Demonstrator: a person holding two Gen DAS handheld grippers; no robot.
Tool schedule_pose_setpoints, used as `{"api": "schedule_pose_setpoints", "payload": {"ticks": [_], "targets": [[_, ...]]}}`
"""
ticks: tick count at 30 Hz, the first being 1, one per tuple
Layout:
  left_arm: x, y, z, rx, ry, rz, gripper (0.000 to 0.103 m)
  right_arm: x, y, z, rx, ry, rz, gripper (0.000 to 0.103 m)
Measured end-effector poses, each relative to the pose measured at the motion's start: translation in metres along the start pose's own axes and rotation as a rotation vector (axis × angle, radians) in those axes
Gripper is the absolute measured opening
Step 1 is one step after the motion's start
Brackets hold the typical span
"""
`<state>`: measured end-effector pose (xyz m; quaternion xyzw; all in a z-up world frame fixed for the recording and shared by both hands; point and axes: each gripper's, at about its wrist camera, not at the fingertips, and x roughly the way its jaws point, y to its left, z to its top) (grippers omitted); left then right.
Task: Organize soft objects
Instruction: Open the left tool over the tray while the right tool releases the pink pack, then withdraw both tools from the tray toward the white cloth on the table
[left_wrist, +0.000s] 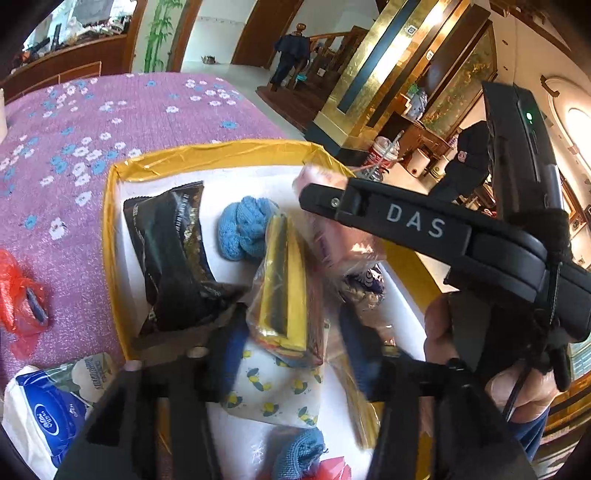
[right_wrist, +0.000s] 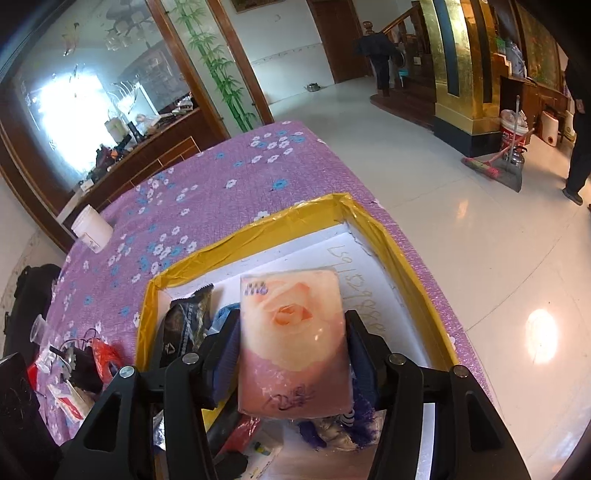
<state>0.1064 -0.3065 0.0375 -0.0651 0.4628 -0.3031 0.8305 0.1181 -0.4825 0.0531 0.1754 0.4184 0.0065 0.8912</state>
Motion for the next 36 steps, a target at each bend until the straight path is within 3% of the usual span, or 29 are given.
{"api": "schedule_pose_setpoints", "payload": {"ticks": [7,11,13,19,22,26,30,36], "targets": [[-0.006,0.003,0.002,-0.007,-0.010,0.001,0.053,-0.018,-0.008,-0.003,0.046,-0.057,0.014,0.059],[-0.016,0.001,0.003,0.000,-0.051,0.019,0.062,-0.049,-0.008,-0.015,0.061,-0.136,0.009,0.059],[-0.024,-0.001,0.004,0.009,-0.083,0.038,0.065,-0.071,-0.005,-0.028,0.053,-0.188,0.005,0.059],[-0.044,-0.013,0.004,0.038,-0.133,0.070,0.067,-0.127,0.006,-0.079,0.004,-0.326,-0.002,0.075],[-0.056,-0.022,-0.001,0.069,-0.146,0.090,0.067,-0.148,0.005,-0.094,-0.009,-0.332,-0.004,0.076],[-0.079,-0.029,-0.014,0.100,-0.150,0.116,0.069,-0.176,0.000,-0.111,-0.041,-0.407,-0.058,0.079],[-0.105,-0.033,-0.032,0.140,-0.167,0.122,0.072,-0.177,-0.003,-0.129,0.008,-0.394,0.027,0.079],[-0.151,-0.013,-0.073,0.180,-0.221,0.165,0.077,-0.167,0.029,-0.154,-0.094,-0.367,0.121,0.084]]}}
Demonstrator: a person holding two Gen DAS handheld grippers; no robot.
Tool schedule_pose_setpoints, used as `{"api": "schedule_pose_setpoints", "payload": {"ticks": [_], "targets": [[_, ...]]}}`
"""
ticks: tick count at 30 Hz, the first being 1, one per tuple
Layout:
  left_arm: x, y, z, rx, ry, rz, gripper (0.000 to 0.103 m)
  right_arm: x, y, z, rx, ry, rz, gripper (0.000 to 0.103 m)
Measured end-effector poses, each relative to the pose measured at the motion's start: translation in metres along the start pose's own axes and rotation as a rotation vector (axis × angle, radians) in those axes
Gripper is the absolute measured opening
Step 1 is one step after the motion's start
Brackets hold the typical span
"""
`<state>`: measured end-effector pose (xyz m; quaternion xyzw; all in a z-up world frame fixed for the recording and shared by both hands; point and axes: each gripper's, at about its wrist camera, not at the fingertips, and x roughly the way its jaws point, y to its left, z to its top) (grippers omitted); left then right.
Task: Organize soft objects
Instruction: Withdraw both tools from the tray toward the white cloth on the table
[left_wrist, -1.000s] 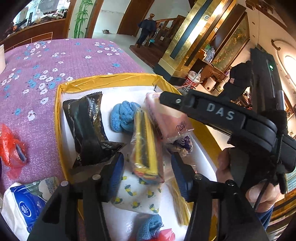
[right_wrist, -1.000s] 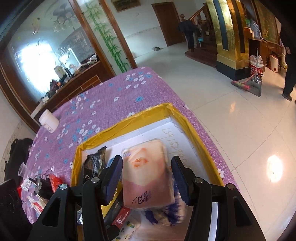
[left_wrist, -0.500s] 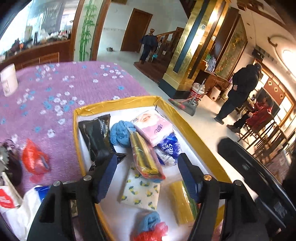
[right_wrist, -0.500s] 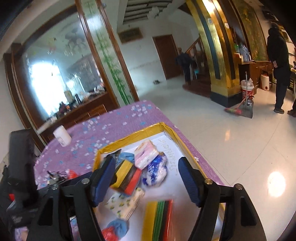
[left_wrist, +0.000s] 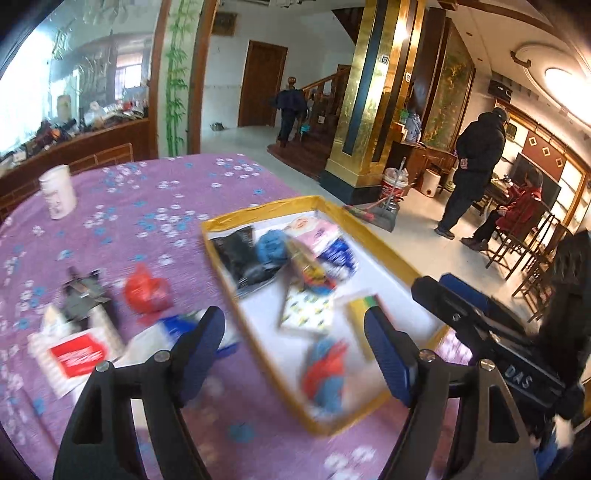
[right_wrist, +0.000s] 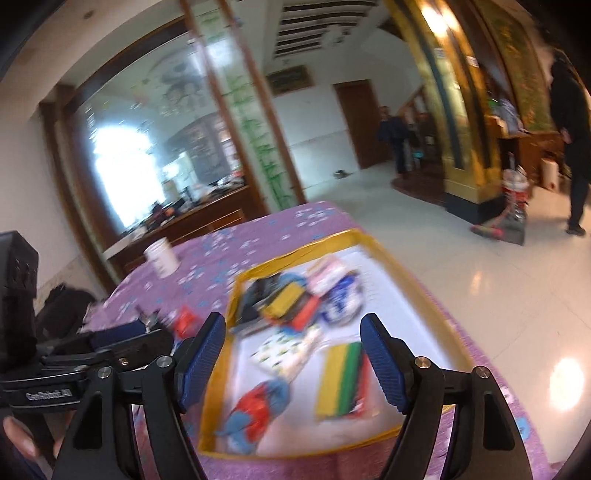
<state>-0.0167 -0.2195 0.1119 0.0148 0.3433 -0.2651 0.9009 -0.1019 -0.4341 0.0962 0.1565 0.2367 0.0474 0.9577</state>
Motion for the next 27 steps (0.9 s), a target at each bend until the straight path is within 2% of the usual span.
{"api": "schedule_pose_setpoints", "payload": {"ticks": [2,9,15,17,20,24,26,27], "targets": [[-0.014,0.012,-0.015,-0.008,-0.007,0.013,0.078,0.005,0.013,-0.007,-0.017,0.016,0.025,0.087],[-0.045,0.077,-0.065,-0.139,0.006,0.069,0.079,0.017,0.054,-0.033,-0.110,0.039,0.052,0.087],[-0.059,0.109,-0.092,-0.184,0.014,0.110,0.079,0.031,0.076,-0.056,-0.172,0.065,0.078,0.087],[-0.060,0.115,-0.096,-0.191,0.024,0.116,0.081,0.038,0.078,-0.061,-0.182,0.102,0.094,0.087],[-0.058,0.124,-0.102,-0.198,0.053,0.119,0.083,0.039,0.075,-0.062,-0.166,0.110,0.095,0.087],[-0.054,0.128,-0.112,-0.160,0.107,0.153,0.085,0.042,0.067,-0.063,-0.125,0.129,0.109,0.087],[-0.053,0.129,-0.117,-0.135,0.128,0.169,0.092,0.043,0.066,-0.063,-0.118,0.133,0.120,0.087],[-0.053,0.129,-0.119,-0.128,0.135,0.170,0.093,0.044,0.066,-0.063,-0.119,0.136,0.121,0.087]]}}
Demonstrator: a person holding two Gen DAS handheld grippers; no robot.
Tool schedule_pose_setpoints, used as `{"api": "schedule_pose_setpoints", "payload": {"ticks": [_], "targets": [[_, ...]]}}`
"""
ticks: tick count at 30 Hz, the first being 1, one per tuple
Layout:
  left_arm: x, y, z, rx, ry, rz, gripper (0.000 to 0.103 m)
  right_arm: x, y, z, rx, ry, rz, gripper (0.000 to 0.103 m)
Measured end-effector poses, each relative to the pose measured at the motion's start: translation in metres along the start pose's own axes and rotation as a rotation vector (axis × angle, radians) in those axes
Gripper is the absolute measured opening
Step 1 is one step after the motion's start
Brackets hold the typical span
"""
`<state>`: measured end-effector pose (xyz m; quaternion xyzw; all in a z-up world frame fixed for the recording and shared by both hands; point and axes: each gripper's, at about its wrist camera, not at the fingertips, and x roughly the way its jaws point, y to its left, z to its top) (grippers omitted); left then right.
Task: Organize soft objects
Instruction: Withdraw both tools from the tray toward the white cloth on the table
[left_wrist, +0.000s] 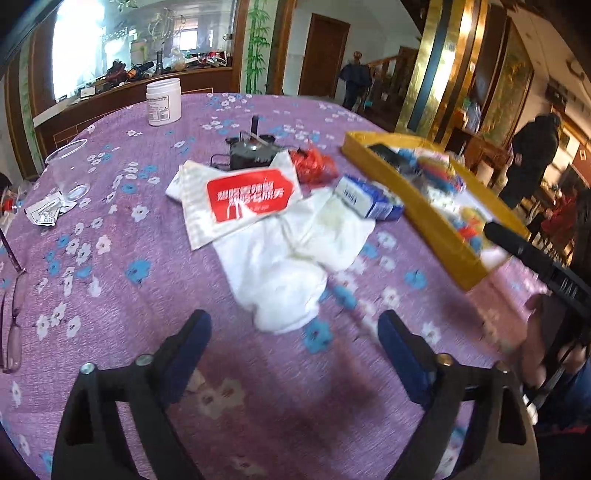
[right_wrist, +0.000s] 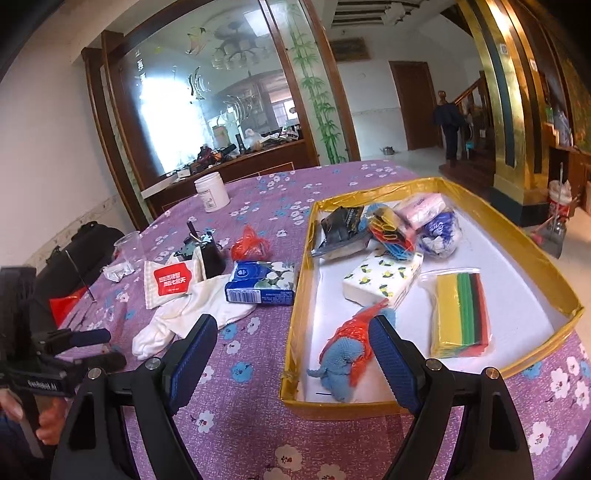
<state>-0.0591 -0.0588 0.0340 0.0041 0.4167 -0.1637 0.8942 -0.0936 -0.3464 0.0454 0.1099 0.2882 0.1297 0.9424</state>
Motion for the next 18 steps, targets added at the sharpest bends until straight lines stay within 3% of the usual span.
{"api": "schedule_pose_setpoints", "payload": {"ticks": [8,13,15,18], "targets": [[0.027,-0.001,0.011,0.020,0.088,0.000,0.093,-0.003,-0.001,-0.001,0.009,-0.008,0.020,0.087],[0.045,0.005,0.024,-0.020,0.103,0.086,0.092,-0.003,-0.002,-0.001,0.013,-0.012,0.027,0.087],[0.052,0.009,0.027,-0.044,0.108,0.092,0.078,-0.003,-0.002,-0.001,0.015,-0.010,0.031,0.087],[0.057,0.013,0.031,-0.070,0.099,0.079,0.039,-0.003,-0.002,0.000,0.014,-0.012,0.029,0.087]]}}
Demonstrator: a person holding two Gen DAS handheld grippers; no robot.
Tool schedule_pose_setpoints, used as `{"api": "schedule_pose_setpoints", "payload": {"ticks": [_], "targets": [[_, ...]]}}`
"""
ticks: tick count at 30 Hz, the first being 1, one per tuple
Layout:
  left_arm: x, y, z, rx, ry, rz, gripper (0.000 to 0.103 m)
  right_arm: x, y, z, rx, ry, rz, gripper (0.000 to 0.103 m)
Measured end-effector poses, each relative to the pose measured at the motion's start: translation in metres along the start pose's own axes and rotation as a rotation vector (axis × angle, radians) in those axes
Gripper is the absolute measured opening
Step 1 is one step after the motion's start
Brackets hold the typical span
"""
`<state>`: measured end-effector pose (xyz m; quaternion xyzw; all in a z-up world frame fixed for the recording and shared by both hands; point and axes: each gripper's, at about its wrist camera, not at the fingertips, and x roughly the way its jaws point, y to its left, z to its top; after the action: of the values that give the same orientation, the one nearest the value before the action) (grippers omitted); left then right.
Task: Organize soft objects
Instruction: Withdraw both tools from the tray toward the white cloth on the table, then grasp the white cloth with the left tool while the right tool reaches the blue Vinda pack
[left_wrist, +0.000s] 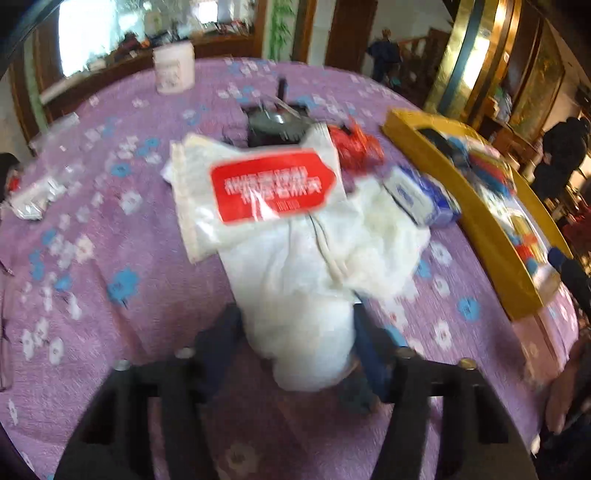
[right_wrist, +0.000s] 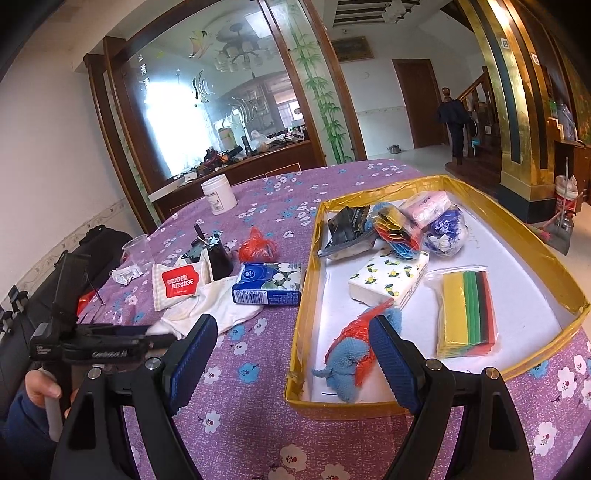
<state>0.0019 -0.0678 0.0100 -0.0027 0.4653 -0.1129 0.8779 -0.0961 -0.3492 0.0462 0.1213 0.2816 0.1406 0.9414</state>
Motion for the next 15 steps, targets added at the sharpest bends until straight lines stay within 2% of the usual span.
{"api": "schedule_pose_setpoints", "payload": {"ticks": [1,2,4,8,10,12,15], "targets": [[-0.002,-0.001,0.000,0.003,-0.002,-0.026,0.027,0.000,0.000,0.000,0.002,-0.001,0.000,0.087],[-0.004,-0.003,0.000,0.009,-0.008,-0.023,0.022,0.000,-0.001,0.000,0.004,-0.002,-0.001,0.087],[-0.012,-0.006,-0.005,0.021,-0.026,-0.010,0.021,0.001,-0.001,0.000,0.007,0.001,-0.003,0.087],[-0.044,-0.003,-0.021,0.010,-0.092,-0.083,0.020,0.003,0.005,0.003,-0.023,0.027,-0.010,0.087],[-0.062,0.001,-0.031,0.010,-0.137,-0.119,0.020,0.003,0.012,0.010,-0.030,0.040,0.020,0.087],[-0.073,0.005,-0.039,0.009,-0.174,-0.150,0.020,0.008,0.022,0.024,-0.030,0.078,0.063,0.087],[-0.071,0.009,-0.040,-0.002,-0.189,-0.167,0.020,0.026,0.036,0.051,-0.034,0.160,0.101,0.087]]}}
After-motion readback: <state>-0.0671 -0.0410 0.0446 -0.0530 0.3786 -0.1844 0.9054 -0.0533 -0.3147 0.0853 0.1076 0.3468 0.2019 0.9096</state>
